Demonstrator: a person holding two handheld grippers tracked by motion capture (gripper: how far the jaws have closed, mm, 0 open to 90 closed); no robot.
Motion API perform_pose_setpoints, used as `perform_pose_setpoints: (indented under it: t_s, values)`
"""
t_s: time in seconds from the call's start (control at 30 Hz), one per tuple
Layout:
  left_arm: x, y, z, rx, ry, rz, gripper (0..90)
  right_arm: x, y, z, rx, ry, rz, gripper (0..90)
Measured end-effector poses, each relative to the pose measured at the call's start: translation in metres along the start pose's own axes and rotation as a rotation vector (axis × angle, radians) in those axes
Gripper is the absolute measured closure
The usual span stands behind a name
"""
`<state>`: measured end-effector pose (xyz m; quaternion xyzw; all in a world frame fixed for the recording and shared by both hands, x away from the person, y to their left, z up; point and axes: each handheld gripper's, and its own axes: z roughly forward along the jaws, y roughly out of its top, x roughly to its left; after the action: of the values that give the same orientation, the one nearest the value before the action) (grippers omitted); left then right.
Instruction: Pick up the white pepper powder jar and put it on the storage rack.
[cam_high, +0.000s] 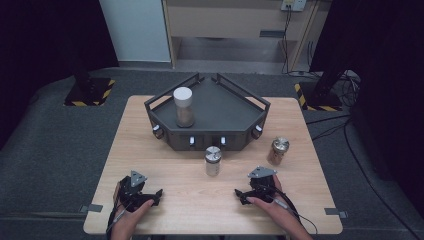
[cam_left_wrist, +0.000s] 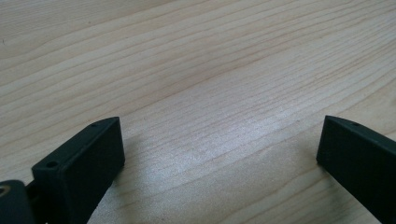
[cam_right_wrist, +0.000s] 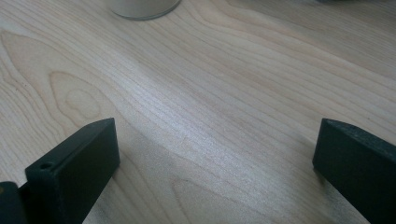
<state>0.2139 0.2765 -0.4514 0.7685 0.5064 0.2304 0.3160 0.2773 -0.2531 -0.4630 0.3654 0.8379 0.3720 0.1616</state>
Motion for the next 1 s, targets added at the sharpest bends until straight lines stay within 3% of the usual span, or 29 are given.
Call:
perform_pose_setpoints:
  t_s: [0.4,0.67,1.0]
  values:
    - [-0.001,0.0,0.001,0.0,0.004,-0.009,0.0,-0.004,0.003,-0.001,0.013,0.015,-0.01,3.8]
    - [-0.001,0.0,0.001,0.0,0.004,-0.009,0.0,-0.005,0.019,-0.017,-0.013,0.048,0.015,3.9]
    - [-0.001,0.001,0.001,0.0,0.002,-0.008,0.0,0.007,0.047,-0.027,0.009,0.028,-0.049,3.6]
